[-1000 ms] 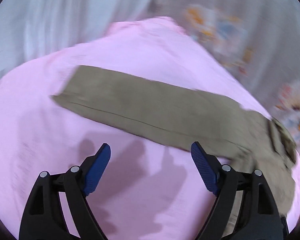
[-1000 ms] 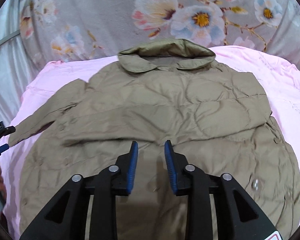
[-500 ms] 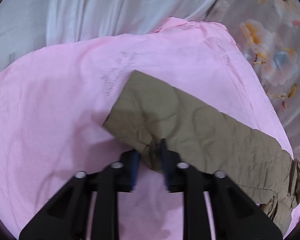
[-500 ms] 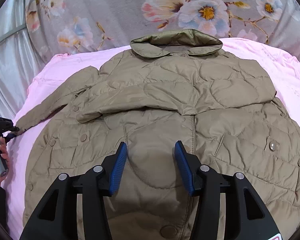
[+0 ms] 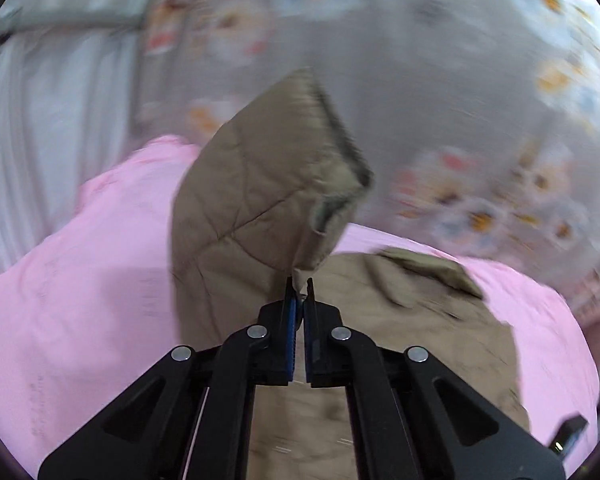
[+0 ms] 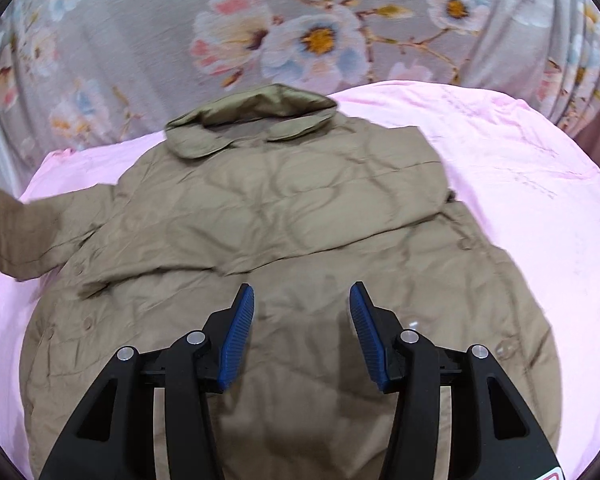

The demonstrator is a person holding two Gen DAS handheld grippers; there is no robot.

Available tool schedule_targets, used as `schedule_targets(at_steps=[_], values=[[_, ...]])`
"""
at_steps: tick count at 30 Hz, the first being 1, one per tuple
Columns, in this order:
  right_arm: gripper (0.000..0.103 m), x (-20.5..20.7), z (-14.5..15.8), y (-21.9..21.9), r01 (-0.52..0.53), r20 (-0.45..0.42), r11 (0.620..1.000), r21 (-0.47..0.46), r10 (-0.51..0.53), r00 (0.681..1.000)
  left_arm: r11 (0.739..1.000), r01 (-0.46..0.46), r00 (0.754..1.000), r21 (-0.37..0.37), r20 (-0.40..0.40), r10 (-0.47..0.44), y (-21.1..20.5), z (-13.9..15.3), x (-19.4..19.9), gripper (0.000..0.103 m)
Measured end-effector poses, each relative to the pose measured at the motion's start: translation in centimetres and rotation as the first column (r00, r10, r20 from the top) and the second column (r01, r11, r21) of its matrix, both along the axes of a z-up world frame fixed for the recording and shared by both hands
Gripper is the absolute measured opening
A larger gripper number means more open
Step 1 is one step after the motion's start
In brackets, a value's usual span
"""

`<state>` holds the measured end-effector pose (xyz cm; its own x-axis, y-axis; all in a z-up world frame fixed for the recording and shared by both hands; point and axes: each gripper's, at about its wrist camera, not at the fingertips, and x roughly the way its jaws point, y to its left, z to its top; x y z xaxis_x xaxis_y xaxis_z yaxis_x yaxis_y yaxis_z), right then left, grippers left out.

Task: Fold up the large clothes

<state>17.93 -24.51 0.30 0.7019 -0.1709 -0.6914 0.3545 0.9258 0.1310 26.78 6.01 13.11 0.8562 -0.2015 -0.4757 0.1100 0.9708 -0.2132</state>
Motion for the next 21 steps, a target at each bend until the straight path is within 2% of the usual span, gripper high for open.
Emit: schedule_targets(at_steps=[3, 4, 7, 9, 10, 11, 13, 15, 17, 19, 21], values=[[0.05, -0.6, 0.1, -2.3, 0.037, 0.006, 0.999, 0.002, -0.037, 0.999, 0.985, 0.173, 0.985, 0.025, -0.023, -0.172, -9.4, -0.9, -2.3, 0.002], [0.05, -0.9, 0.1, -3.0, 0.049, 0.005, 0.999, 0.002, -0.049, 0.999, 0.979, 0.202, 0.979, 0.027, -0.042, -0.201, -11.4, -1.7, -2.6, 0.002], [0.053, -1.9, 0.1, -5.4, 0.085, 0.003, 0.996, 0.013, -0.085, 0.996, 0.954, 0.298, 0.942, -0.002, -0.158, -0.295, -17.4, -5.3, -3.0, 0.007], [0.055, -2.6, 0.0, -6.9, 0.107, 0.003, 0.994, 0.033, -0.107, 0.994, 0.949, 0.315, 0.926, -0.007, -0.218, -0.309, -19.6, -7.7, -3.0, 0.021], [0.056, -3.1, 0.0, -7.4, 0.113, 0.006, 0.993, 0.043, -0.114, 0.993, 0.95, 0.311, 0.919, -0.008, -0.254, -0.303, -20.5, -9.1, -3.2, 0.039], [0.058, -3.5, 0.1, -8.0, 0.117, 0.012, 0.992, 0.056, -0.118, 0.993, 0.951, 0.309, 0.916, -0.018, -0.265, -0.302, -20.7, -9.8, -3.3, 0.059], [0.06, -4.0, 0.2, -8.6, 0.12, 0.024, 0.99, 0.069, -0.122, 0.992, 0.953, 0.297, 0.918, -0.058, -0.258, -0.302, -19.5, -10.2, -3.5, 0.07], [0.063, -4.3, 0.5, -9.0, 0.113, 0.041, 0.989, 0.095, -0.117, 0.992, 0.955, 0.281, 0.924, -0.096, -0.241, -0.296, -17.7, -9.9, -3.4, 0.076], [0.065, -4.2, 0.6, -9.4, 0.096, 0.059, 0.985, 0.144, -0.106, 0.993, 0.964, 0.228, 0.942, -0.133, -0.221, -0.253, -14.8, -9.3, -2.4, 0.081], [0.066, -3.7, 0.7, -9.5, 0.08, 0.07, 0.979, 0.189, -0.095, 0.993, 0.977, 0.15, 0.958, -0.149, -0.224, -0.181, -11.2, -9.2, -1.2, 0.081], [0.067, -2.8, 0.6, -9.3, 0.055, 0.079, 0.971, 0.234, -0.076, 0.994, 0.985, 0.077, 0.961, -0.155, -0.25, -0.114, -8.2, -9.8, 0.7, 0.081]])
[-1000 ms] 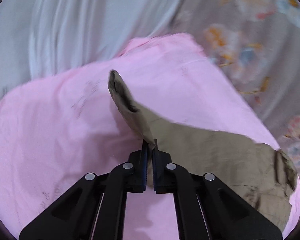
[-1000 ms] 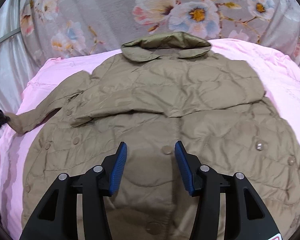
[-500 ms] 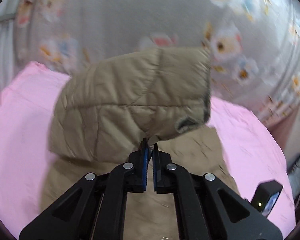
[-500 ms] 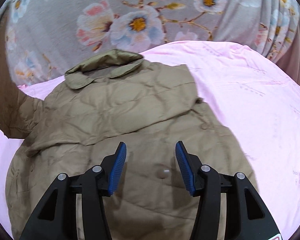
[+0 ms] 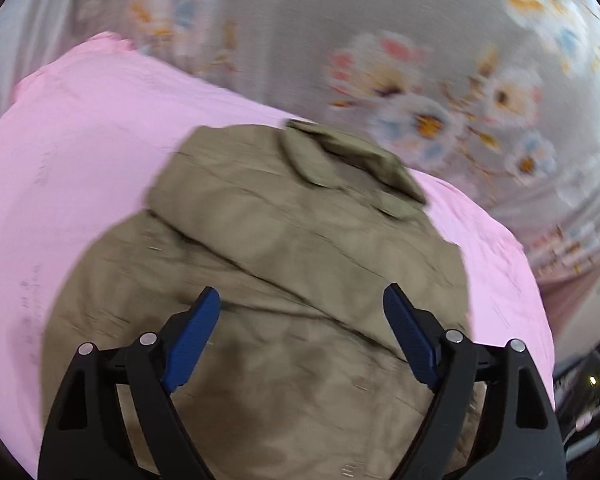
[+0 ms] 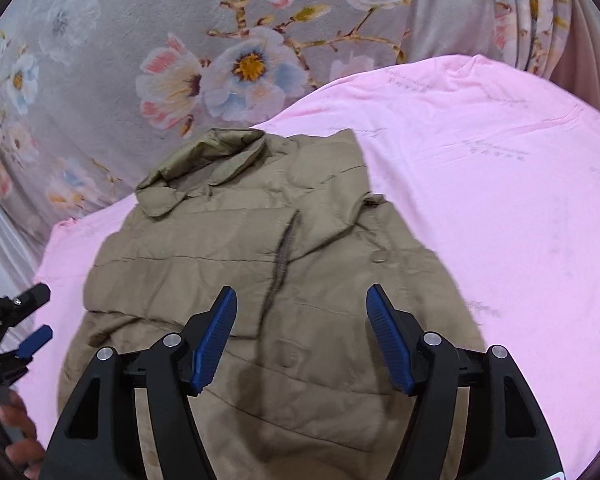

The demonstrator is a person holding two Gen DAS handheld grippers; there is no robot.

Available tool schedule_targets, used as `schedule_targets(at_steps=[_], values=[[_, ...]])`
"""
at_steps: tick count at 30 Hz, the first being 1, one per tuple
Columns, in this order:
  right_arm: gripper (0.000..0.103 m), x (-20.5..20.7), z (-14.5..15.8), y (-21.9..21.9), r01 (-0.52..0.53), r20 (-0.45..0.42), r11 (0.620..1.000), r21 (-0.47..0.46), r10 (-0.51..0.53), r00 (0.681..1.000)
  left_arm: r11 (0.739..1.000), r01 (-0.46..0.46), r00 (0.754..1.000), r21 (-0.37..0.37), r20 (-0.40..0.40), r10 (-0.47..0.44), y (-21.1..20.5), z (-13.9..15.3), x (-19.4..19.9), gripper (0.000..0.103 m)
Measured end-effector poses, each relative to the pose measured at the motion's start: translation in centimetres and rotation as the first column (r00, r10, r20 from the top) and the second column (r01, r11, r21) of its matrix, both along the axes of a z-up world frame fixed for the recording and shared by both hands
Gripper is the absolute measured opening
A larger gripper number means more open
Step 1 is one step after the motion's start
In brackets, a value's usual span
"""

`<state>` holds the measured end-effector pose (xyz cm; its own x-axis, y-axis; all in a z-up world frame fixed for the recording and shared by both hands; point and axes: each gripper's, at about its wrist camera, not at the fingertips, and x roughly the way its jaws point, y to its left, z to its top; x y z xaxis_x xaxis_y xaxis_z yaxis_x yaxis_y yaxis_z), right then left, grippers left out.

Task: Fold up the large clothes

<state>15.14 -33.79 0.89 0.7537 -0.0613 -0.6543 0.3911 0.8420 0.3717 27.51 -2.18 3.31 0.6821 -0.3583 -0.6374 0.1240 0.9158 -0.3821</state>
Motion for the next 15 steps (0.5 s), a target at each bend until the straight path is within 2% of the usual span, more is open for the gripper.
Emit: schedule_targets(at_steps=[4, 9, 10, 12, 13, 14, 15], values=[[0.07, 2.3, -0.8, 1.4, -0.039, -0.033, 0.999, 0.014, 0.04, 0.999, 0.99, -0.125, 0.989, -0.068, -0.092, 0.118, 5.8, -2.0, 3.6, 0.081], [0.067, 5.3, -2.7, 2.2, -0.072, -0.074, 0.994, 0.08, 0.078, 0.994, 0.971, -0.19, 0.971, -0.146, -0.175, 0.163, 9.5, -4.5, 6.9, 0.08], [0.062, 5.7, -2.8, 2.5, -0.081, -0.073, 0.994, 0.075, 0.087, 0.994, 0.965, -0.198, 0.967, -0.174, -0.198, 0.163, 9.9, -4.9, 7.8, 0.08], [0.021, 6.8, -2.6, 3.0, -0.102, -0.086, 0.994, 0.04, 0.105, 0.991, 0.954, -0.2, 0.961, -0.225, -0.233, 0.147, 10.1, -5.6, 9.1, 0.079], [0.008, 7.2, -2.2, 3.2, -0.107, -0.097, 0.994, 0.014, 0.107, 0.99, 0.947, -0.203, 0.956, -0.249, -0.258, 0.138, 10.1, -6.1, 10.1, 0.078], [0.003, 7.6, -1.6, 3.1, -0.118, -0.086, 0.993, 0.011, 0.118, 0.989, 0.943, -0.204, 0.953, -0.264, -0.274, 0.13, 9.9, -6.4, 10.8, 0.076], [0.003, 7.6, -0.8, 2.8, -0.119, -0.057, 0.993, 0.018, 0.12, 0.991, 0.94, -0.205, 0.95, -0.272, -0.286, 0.124, 9.7, -6.6, 11.3, 0.076]])
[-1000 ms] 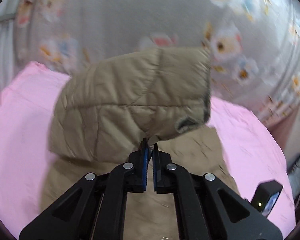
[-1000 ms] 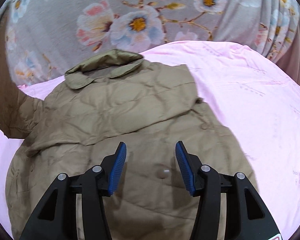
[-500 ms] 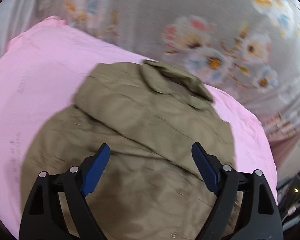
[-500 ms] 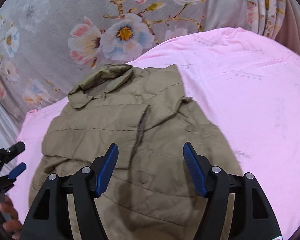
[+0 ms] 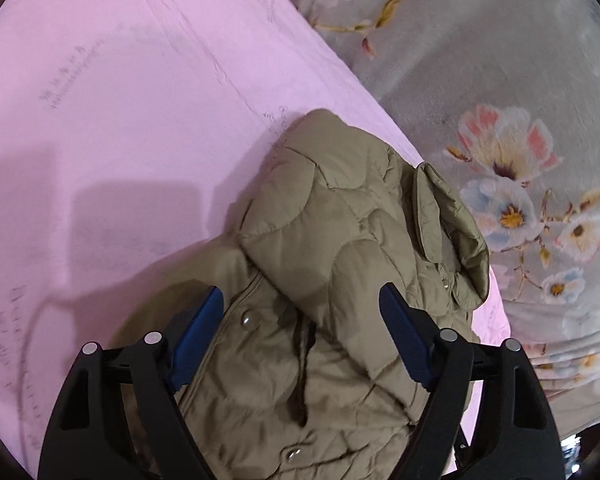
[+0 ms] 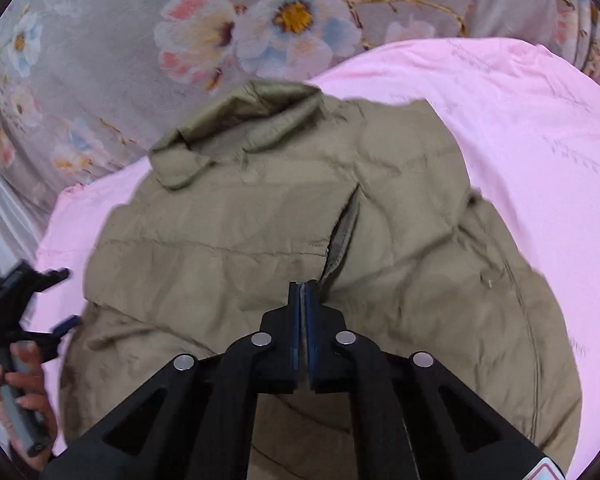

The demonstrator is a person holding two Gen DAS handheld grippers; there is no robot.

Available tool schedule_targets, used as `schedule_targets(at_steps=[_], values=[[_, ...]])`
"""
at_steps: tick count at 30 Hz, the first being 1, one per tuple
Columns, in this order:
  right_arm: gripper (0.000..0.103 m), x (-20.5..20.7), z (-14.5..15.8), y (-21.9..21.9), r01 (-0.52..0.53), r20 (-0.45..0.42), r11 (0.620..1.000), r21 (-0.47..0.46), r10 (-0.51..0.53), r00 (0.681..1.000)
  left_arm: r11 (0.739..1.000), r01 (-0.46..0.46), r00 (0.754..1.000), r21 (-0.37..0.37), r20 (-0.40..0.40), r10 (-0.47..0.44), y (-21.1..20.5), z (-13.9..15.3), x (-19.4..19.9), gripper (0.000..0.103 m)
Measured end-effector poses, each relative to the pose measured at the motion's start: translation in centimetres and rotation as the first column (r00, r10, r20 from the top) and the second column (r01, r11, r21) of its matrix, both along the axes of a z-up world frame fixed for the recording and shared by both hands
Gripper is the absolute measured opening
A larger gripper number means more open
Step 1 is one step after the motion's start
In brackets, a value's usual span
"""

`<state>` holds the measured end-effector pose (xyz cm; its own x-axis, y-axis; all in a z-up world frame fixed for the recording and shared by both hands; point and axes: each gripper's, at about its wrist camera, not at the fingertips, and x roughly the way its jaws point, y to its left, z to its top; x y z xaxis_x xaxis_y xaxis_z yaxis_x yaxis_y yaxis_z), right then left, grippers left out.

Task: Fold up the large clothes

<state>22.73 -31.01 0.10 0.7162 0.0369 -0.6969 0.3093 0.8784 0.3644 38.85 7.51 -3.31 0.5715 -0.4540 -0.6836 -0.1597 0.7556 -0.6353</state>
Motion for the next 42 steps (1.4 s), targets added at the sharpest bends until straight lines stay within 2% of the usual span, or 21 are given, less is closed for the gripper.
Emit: schedule_targets(at_steps=[1, 4, 6, 7, 8, 9, 10, 11, 13, 15, 19, 23, 24, 26, 28, 30, 32, 34, 37, 42], values=[[0.003, -0.1, 1.1, -0.3, 0.005, 0.032, 1.0, -0.002, -0.005, 0.999, 1.0, 0.005, 1.0, -0.011, -0.01, -0.005, -0.4, -0.3, 0.6, 0.075], [0.002, -0.7, 5.0, -1.1, 0.019, 0.124, 0.998, -0.055, -0.012, 0.992, 1.0, -0.002, 1.0, 0.024, -0.013, 0.003, -1.1, -0.4, 1.6, 0.075], [0.002, -1.1, 7.1, -1.7, 0.033, 0.17, 0.996, -0.079, -0.019, 0.985, 0.999, -0.012, 1.0, 0.036, -0.022, 0.013, -1.2, -0.6, 2.2, 0.069], [0.002, -1.3, 7.8, -2.1, 0.041, 0.183, 0.995, -0.089, -0.024, 0.983, 0.999, -0.016, 0.999, 0.043, -0.027, 0.017, -1.2, -0.7, 2.4, 0.062], [0.002, -1.3, 8.2, -2.5, 0.047, 0.188, 0.993, -0.106, -0.027, 0.982, 0.998, -0.019, 0.999, 0.059, -0.036, 0.021, -1.3, -0.9, 2.6, 0.05], [0.002, -1.1, 8.2, -2.8, 0.051, 0.181, 0.992, -0.117, -0.029, 0.983, 0.997, -0.018, 0.999, 0.081, -0.044, 0.022, -1.3, -1.1, 2.8, 0.045], [0.002, -0.9, 7.7, -3.0, 0.052, 0.165, 0.99, -0.127, -0.03, 0.986, 0.993, -0.016, 0.999, 0.119, -0.043, 0.021, -1.5, -1.2, 2.9, 0.032], [0.002, -0.6, 7.0, -3.1, 0.051, 0.141, 0.989, -0.137, -0.031, 0.99, 0.988, -0.01, 0.999, 0.151, -0.035, 0.016, -1.7, -1.1, 2.8, 0.015], [0.002, 0.1, 4.9, -3.2, 0.051, 0.074, 0.984, -0.17, -0.039, 0.996, 0.973, -0.029, 0.999, 0.231, -0.022, 0.036, -1.8, -0.8, 2.4, 0.0], [0.002, 0.7, 2.2, -3.1, 0.045, -0.003, 0.979, -0.199, -0.046, 0.999, 0.963, -0.038, 0.999, 0.266, -0.017, 0.044, -1.5, -0.8, 1.9, 0.0], [0.002, 1.4, -2.2, -3.2, 0.016, -0.121, 0.99, -0.143, -0.033, 0.992, 0.922, -0.008, 1.0, 0.388, -0.013, 0.014, -2.5, -1.5, 1.7, 0.0], [0.005, 1.7, -2.6, -2.8, -0.006, -0.157, 0.987, -0.163, -0.02, 0.987, 0.876, 0.009, 1.0, 0.482, -0.004, -0.008, -3.8, -1.5, 1.7, 0.0], [0.009, 1.5, -2.2, -2.9, 0.0, -0.16, 0.985, -0.17, -0.028, 0.987, 0.866, 0.011, 1.0, 0.501, -0.002, -0.011, -3.9, -1.3, 1.5, 0.002], [0.017, 0.6, -0.9, -3.1, 0.041, -0.136, 0.979, -0.197, -0.068, 0.988, 0.856, 0.003, 1.0, 0.517, 0.016, -0.013, -3.9, -0.1, 0.4, 0.002], [0.024, -0.9, 1.1, -2.8, 0.093, -0.056, 0.967, -0.239, -0.109, 0.992, 0.836, -0.018, 0.998, 0.548, 0.066, -0.022, -4.2, 1.7, -0.9, 0.003], [0.027, -1.8, 3.7, -2.5, 0.122, 0.035, 0.961, -0.25, -0.117, 0.992, 0.812, -0.045, 0.991, 0.582, 0.132, -0.04, -5.2, 3.8, -2.3, 0.011], [0.027, -1.1, 5.3, -1.8, 0.091, 0.073, 0.968, -0.233, -0.076, 0.994, 0.813, -0.034, 0.979, 0.582, 0.181, -0.088, -7.0, 5.9, -3.1, 0.027], [0.027, 0.3, 5.7, -0.9, 0.042, 0.078, 0.975, -0.217, -0.026, 0.997, 0.81, -0.009, 0.973, 0.586, 0.191, -0.128, -9.0, 6.6, -3.4, 0.031], [0.024, 2.9, 4.4, 0.9, -0.018, 0.036, 0.974, -0.227, 0.026, 0.999, 0.787, 0.028, 0.971, 0.616, 0.17, -0.168, -12.1, 5.5, -3.4, 0.031], [0.02, 5.7, -0.3, 2.7, -0.082, -0.076, 0.975, -0.208, 0.068, 0.995, 0.736, 0.079, 0.976, 0.673, 0.097, -0.193, -15.2, 0.5, -3.2, 0.031]])
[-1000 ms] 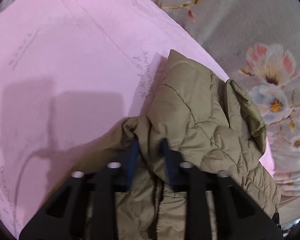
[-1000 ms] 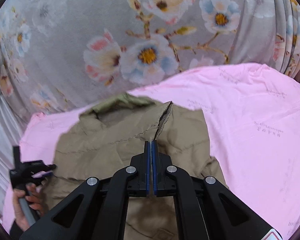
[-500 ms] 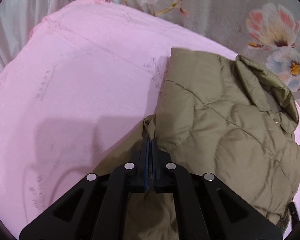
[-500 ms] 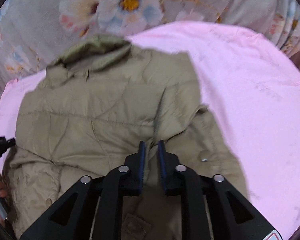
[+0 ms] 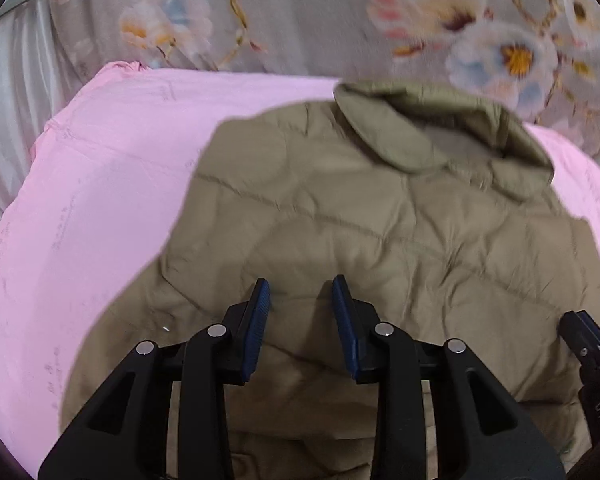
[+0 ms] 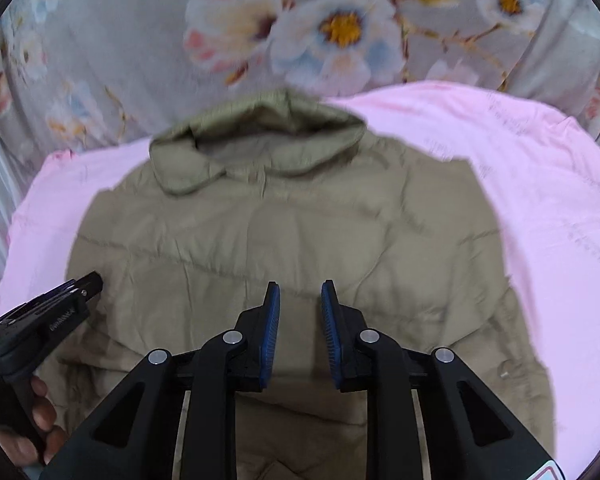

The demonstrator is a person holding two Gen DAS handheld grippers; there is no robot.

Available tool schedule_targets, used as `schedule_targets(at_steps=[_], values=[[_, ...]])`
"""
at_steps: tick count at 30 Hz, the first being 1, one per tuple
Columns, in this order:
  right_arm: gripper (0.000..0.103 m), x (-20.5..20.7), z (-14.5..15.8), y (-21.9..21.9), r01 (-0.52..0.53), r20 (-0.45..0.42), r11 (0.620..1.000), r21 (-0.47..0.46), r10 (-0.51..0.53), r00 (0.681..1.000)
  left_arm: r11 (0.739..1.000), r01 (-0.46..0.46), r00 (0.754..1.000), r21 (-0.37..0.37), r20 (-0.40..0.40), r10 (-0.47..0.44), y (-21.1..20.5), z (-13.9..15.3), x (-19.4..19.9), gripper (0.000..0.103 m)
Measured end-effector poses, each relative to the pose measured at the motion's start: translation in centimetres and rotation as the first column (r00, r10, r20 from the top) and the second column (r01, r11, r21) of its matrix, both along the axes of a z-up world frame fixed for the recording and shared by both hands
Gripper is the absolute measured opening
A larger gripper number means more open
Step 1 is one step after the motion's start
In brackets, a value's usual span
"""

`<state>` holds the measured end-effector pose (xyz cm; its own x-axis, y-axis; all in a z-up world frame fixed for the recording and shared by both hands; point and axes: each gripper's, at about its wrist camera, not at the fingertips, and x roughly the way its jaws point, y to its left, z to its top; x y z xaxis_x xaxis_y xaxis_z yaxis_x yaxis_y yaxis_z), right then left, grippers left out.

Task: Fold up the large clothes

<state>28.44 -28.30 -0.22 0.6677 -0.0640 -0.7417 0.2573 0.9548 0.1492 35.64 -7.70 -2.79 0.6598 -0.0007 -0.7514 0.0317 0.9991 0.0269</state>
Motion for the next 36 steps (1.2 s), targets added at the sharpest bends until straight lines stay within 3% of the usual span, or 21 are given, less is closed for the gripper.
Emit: schedule_targets(at_steps=[3, 8, 12, 24, 28, 30, 32, 36], values=[[0.019, 0.2, -2.2, 0.8, -0.012, -0.028, 1.0, -0.018, 0.012, 1.0, 0.998, 0.002, 0.999, 0.065, 0.042, -0.005, -1.0, -1.4, -0.5, 0.031], [0.019, 0.1, -3.5, 1.2, -0.014, -0.019, 1.0, -0.027, 0.013, 1.0, 0.996, 0.0, 0.998, 0.085, 0.06, -0.005, -1.3, -2.5, -0.9, 0.032], [0.019, 0.3, -3.8, 1.3, -0.014, -0.019, 0.999, -0.036, 0.013, 1.0, 0.992, -0.006, 0.998, 0.13, 0.067, -0.003, -1.9, -2.7, -0.8, 0.032], [0.019, 0.4, -4.0, 0.9, -0.011, -0.016, 1.0, -0.007, 0.011, 1.0, 0.985, -0.013, 0.998, 0.173, 0.062, 0.002, -2.5, -3.1, -0.7, 0.032], [0.022, 0.3, -4.0, 0.5, -0.019, -0.007, 0.999, 0.033, 0.02, 1.0, 0.99, -0.009, 0.998, 0.139, 0.06, 0.0, -2.1, -2.9, -0.7, 0.033], [0.025, 0.2, -3.6, -0.3, -0.033, 0.002, 0.995, 0.098, 0.033, 0.999, 0.997, 0.007, 0.999, 0.074, 0.053, -0.011, -1.2, -2.5, -0.8, 0.038], [0.027, -0.2, -2.7, -1.2, -0.043, -0.003, 0.988, 0.149, 0.044, 0.999, 1.0, 0.03, 0.999, 0.003, 0.02, -0.03, -0.1, -1.7, -0.7, 0.051], [0.029, -0.1, -0.2, -3.7, -0.015, 0.048, 0.974, 0.226, 0.005, 0.999, 0.994, 0.017, 1.0, -0.111, 0.003, -0.017, 1.4, 1.2, 0.9, 0.054]])
